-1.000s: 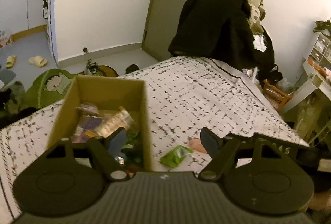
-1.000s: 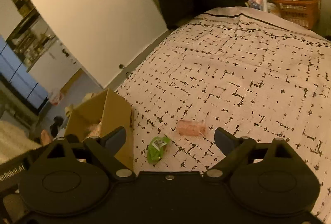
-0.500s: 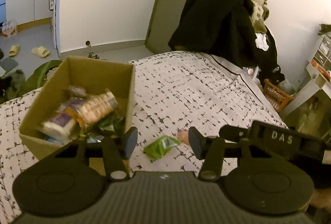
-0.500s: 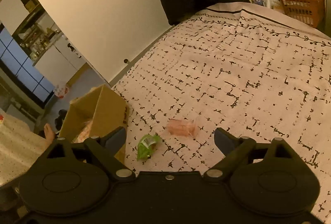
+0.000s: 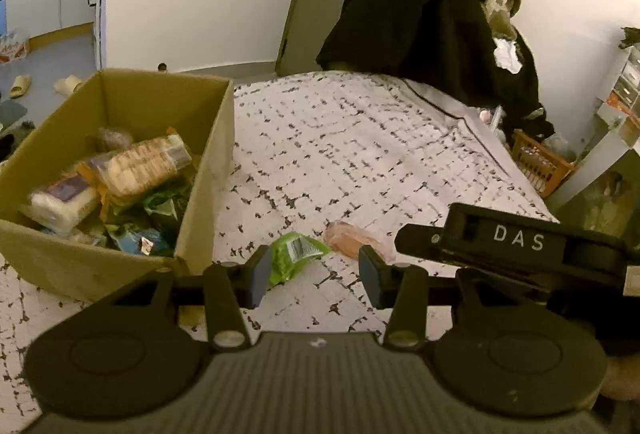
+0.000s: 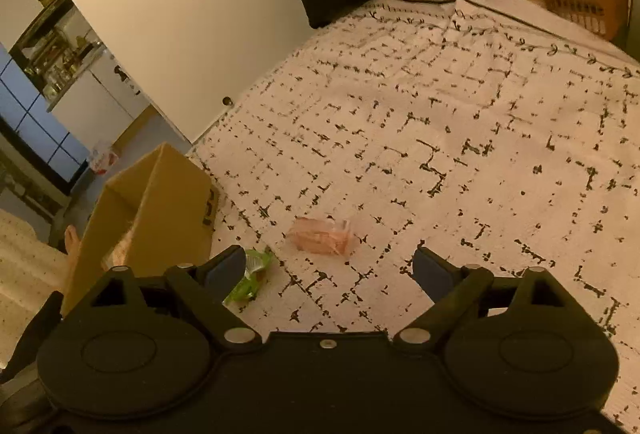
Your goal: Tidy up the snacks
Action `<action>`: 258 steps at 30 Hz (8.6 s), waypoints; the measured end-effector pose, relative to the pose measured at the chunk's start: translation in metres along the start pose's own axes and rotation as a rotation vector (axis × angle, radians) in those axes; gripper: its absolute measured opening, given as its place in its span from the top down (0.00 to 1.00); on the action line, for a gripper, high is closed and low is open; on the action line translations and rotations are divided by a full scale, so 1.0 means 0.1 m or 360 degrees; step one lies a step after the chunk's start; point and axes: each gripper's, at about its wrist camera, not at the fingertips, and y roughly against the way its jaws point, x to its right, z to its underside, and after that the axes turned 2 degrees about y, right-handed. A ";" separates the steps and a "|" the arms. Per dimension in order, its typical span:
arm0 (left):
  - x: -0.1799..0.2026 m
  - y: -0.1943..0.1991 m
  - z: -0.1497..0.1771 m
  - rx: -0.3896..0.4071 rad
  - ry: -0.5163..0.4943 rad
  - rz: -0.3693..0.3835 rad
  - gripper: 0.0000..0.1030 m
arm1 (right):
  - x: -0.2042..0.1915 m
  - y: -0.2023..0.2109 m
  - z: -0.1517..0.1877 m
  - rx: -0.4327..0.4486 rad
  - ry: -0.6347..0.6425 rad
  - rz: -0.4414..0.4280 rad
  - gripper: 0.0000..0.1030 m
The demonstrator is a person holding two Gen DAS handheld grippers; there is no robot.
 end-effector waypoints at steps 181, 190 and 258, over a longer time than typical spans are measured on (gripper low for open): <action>-1.42 -0.11 -1.02 0.0080 0.0020 -0.0048 0.52 | -1.53 -0.15 0.04 0.0343 0.0112 -0.0082 0.45; -1.49 0.11 -1.00 0.0072 0.0020 -0.0110 0.31 | -1.69 -0.06 0.12 0.0297 0.0216 -0.0092 0.45; -1.99 2.94 -0.54 0.0133 -0.0357 0.0206 0.00 | -2.60 2.07 1.32 0.0537 0.0278 0.0290 0.00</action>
